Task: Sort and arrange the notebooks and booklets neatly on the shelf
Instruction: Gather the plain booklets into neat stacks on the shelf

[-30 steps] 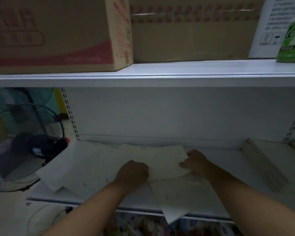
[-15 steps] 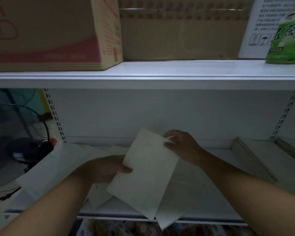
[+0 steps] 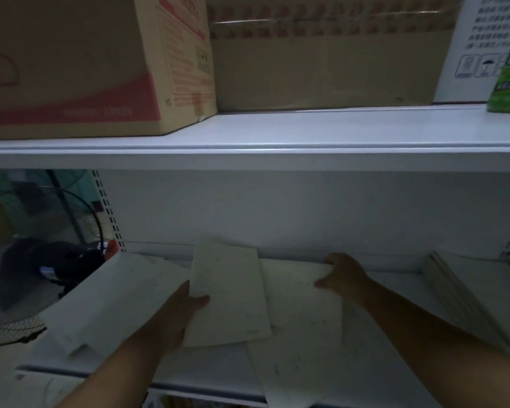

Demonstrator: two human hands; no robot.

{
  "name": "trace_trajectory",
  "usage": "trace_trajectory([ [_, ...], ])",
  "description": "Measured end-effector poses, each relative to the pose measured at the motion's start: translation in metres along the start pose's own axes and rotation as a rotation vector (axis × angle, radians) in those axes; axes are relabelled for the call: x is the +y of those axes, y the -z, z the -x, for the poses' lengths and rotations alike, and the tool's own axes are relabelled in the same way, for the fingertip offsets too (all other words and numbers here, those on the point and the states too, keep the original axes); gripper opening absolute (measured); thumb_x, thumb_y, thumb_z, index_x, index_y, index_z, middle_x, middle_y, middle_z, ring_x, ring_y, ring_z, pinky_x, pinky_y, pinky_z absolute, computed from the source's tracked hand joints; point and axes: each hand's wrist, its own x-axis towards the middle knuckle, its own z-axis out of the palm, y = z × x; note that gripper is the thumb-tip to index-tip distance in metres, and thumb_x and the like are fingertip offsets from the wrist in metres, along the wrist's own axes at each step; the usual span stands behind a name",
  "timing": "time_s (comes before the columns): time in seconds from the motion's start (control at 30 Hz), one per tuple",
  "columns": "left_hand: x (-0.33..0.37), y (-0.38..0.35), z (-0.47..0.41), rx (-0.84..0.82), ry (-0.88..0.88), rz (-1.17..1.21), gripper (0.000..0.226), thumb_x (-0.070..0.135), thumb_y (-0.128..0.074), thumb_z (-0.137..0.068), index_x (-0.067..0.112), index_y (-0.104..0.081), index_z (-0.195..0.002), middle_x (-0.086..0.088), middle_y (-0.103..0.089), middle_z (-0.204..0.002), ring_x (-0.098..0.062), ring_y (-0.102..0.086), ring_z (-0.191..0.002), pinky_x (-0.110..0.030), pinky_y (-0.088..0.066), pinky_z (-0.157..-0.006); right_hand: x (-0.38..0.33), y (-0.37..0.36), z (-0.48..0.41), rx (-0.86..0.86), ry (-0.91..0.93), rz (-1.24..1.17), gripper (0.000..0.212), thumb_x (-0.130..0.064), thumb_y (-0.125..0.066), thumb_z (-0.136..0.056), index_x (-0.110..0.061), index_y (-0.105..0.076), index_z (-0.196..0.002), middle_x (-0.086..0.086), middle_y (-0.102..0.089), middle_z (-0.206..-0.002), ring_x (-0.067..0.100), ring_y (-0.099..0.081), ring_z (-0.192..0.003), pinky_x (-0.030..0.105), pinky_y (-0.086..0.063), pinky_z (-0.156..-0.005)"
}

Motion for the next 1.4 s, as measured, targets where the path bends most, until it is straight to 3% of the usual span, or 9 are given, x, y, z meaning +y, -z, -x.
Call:
trace_trajectory([
  [0.13,0.014,0.006,0.01,0.024,-0.042,0.088,0.037,0.005,-0.049,-0.095,0.019,-0.047,-0.129,-0.008,-0.064,-0.108,-0.029,-0.063,-0.092,-0.038,-0.056,-0.066,-0.01,0.033,0.003,-0.121,0.06,-0.599,0.025,-0.002,-0.072,-0.078,-0.017,-0.062,-0.095,0.012,-0.059,-0.101,0.026,-0.059,-0.085,0.034,-0.049,-0.073],
  [0.27,0.037,0.037,0.02,0.102,-0.091,0.14,0.039,0.011,-0.047,-0.096,0.02,-0.044,-0.134,-0.012,-0.06,-0.119,-0.031,-0.061,-0.096,-0.042,-0.055,-0.069,-0.012,0.069,0.005,-0.22,0.127,-0.961,0.039,-0.017,-0.084,-0.061,-0.012,-0.064,-0.094,0.014,-0.068,-0.096,0.027,-0.068,-0.08,0.038,-0.052,-0.07],
  [0.37,0.047,0.043,0.027,0.1,-0.098,0.085,0.039,0.012,-0.049,-0.095,0.021,-0.046,-0.133,-0.014,-0.059,-0.124,-0.034,-0.061,-0.098,-0.046,-0.052,-0.078,-0.032,0.076,0.011,-0.326,0.204,-0.825,0.034,-0.021,-0.086,-0.061,-0.01,-0.07,-0.089,0.013,-0.072,-0.089,0.028,-0.07,-0.078,0.039,-0.056,-0.07],
  [0.53,0.057,-0.015,0.046,-0.128,-0.022,-0.065,0.03,0.015,-0.053,-0.094,0.029,-0.056,-0.12,0.002,-0.074,-0.097,-0.02,-0.072,-0.083,-0.029,-0.058,-0.06,-0.101,0.051,0.031,-0.317,0.414,-0.444,0.01,-0.012,-0.077,-0.074,-0.014,-0.07,-0.081,0.0,-0.07,-0.075,0.015,-0.068,-0.069,0.021,-0.051,-0.059],
  [0.77,0.048,-0.036,0.053,-0.355,0.033,-0.047,0.042,0.033,-0.069,-0.084,0.025,-0.057,-0.123,-0.006,-0.07,-0.114,-0.026,-0.068,-0.103,-0.038,-0.056,-0.08,-0.12,0.024,0.029,-0.037,0.574,-0.146,0.019,-0.034,-0.076,-0.076,-0.022,-0.07,-0.09,-0.01,-0.062,-0.076,0.006,-0.058,-0.071,0.011,-0.038,-0.056],
  [0.93,0.038,-0.033,0.046,-0.189,-0.05,-0.072,0.034,0.025,-0.067,-0.086,0.03,-0.058,-0.119,-0.003,-0.073,-0.104,-0.027,-0.071,-0.09,-0.038,-0.058,-0.071,-0.069,0.021,0.028,0.1,0.315,-0.113,0.058,-0.034,-0.064,-0.086,-0.015,-0.044,-0.137,0.008,-0.053,-0.131,0.021,-0.054,-0.117,0.025,-0.04,-0.092],
  [1.1,0.026,-0.048,0.028,-0.026,-0.063,0.06,0.021,0.017,-0.05,-0.096,0.02,-0.057,-0.116,-0.007,-0.07,-0.095,-0.026,-0.069,-0.076,-0.033,-0.058,-0.055,0.004,0.014,0.044,-0.195,-0.145,0.066,0.089,-0.041,-0.072,-0.078,-0.01,-0.024,-0.147,0.009,-0.037,-0.148,0.022,-0.039,-0.134,0.025,-0.035,-0.105],
  [1.27,0.013,-0.067,0.015,-0.023,-0.047,-0.005,0.024,0.012,-0.049,-0.097,0.014,-0.054,-0.12,-0.009,-0.067,-0.095,-0.026,-0.065,-0.08,-0.033,-0.056,-0.064,0.018,-0.001,0.054,-0.134,-0.185,-0.022,0.069,-0.022,-0.075,-0.076,-0.009,-0.045,-0.137,0.008,-0.047,-0.139,0.023,-0.046,-0.127,0.026,-0.039,-0.101],
  [1.4,0.009,-0.064,0.007,-0.037,-0.036,-0.047,0.022,0.012,-0.049,-0.097,0.015,-0.055,-0.117,-0.009,-0.068,-0.094,-0.026,-0.065,-0.077,-0.031,-0.056,-0.057,0.025,0.005,0.056,-0.059,-0.161,-0.255,0.025,-0.009,-0.07,-0.078,-0.011,-0.06,-0.102,0.012,-0.061,-0.108,0.025,-0.06,-0.093,0.028,-0.047,-0.074],
])
